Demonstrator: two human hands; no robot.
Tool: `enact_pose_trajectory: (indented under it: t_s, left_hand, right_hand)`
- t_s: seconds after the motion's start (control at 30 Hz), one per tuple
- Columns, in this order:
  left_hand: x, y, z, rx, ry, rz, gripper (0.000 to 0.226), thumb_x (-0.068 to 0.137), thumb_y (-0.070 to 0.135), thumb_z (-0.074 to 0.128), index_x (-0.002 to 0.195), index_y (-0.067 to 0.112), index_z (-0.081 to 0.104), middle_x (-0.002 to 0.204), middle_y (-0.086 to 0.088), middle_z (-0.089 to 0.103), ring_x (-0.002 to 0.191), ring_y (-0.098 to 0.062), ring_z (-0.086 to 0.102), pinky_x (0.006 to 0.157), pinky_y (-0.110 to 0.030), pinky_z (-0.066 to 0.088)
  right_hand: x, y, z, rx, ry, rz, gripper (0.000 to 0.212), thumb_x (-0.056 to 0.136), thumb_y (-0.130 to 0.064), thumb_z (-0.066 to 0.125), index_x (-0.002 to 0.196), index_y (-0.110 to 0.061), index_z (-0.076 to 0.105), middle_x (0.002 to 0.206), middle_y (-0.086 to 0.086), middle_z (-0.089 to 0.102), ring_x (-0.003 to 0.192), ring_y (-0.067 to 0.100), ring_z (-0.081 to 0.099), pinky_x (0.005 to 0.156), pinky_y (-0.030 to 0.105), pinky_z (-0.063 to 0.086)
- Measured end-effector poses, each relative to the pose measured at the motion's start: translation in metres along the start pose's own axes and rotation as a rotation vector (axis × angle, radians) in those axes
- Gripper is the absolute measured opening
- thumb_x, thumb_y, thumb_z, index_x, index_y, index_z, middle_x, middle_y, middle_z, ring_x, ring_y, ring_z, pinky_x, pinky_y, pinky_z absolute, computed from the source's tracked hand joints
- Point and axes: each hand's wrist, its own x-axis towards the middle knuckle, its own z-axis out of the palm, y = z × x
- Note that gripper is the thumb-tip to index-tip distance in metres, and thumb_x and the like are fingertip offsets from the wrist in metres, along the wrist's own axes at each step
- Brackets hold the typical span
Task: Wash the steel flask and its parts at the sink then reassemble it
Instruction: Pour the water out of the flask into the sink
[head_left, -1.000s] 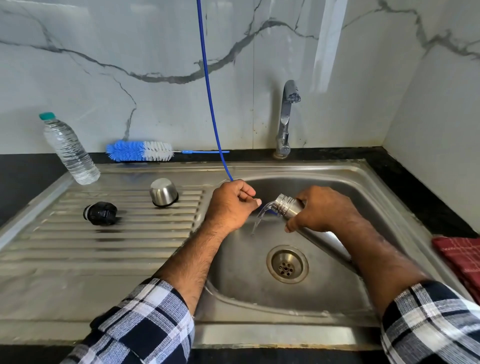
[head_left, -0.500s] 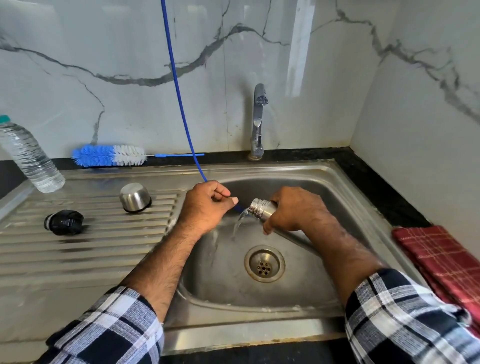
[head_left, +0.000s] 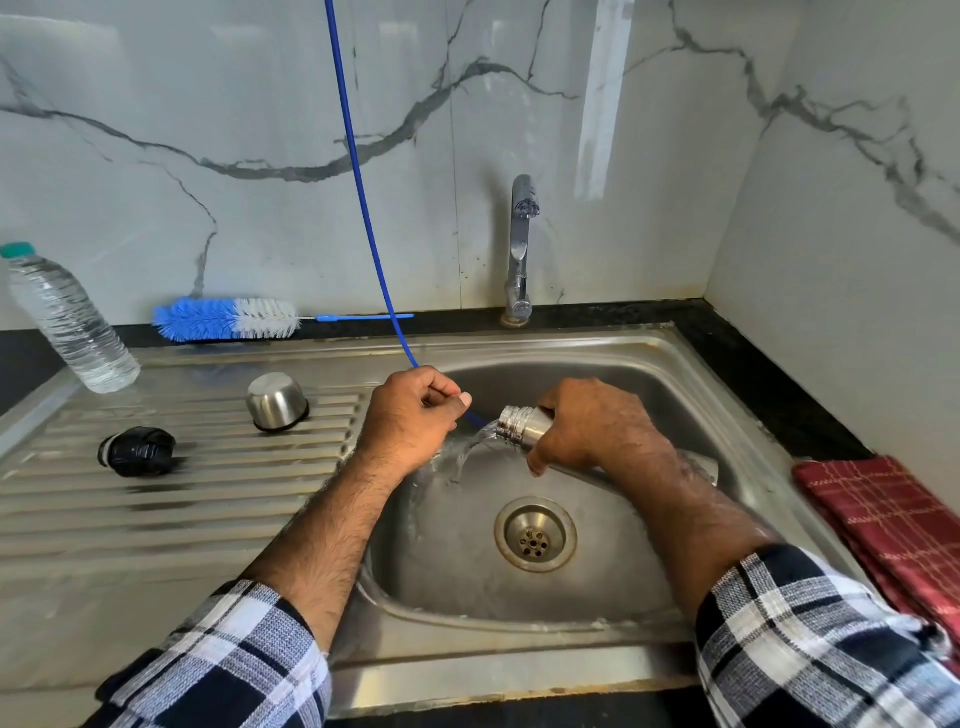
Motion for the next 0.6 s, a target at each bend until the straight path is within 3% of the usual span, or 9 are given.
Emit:
enact_pose_trajectory:
  t_s: [0.6]
  left_hand:
    - [-0.002, 0.0021, -0.002, 0.001, -0.011, 0.0, 0.009, 0.091, 0.024, 0.083, 0.089, 0.022, 0.074, 0.08, 0.002, 0.077, 0.067, -0.01, 0.076, 0.067, -0.032, 0.064]
  right_hand:
    - [-0.004, -0.0025, -0.0017, -0.059, 0.016, 0.032, 0.061, 0.065, -0.053, 0.093, 0.117, -0.031, 0.071, 0.099, -0.007, 0.07, 0.095, 0.017, 0.065, 0.099, 0.045, 0.055]
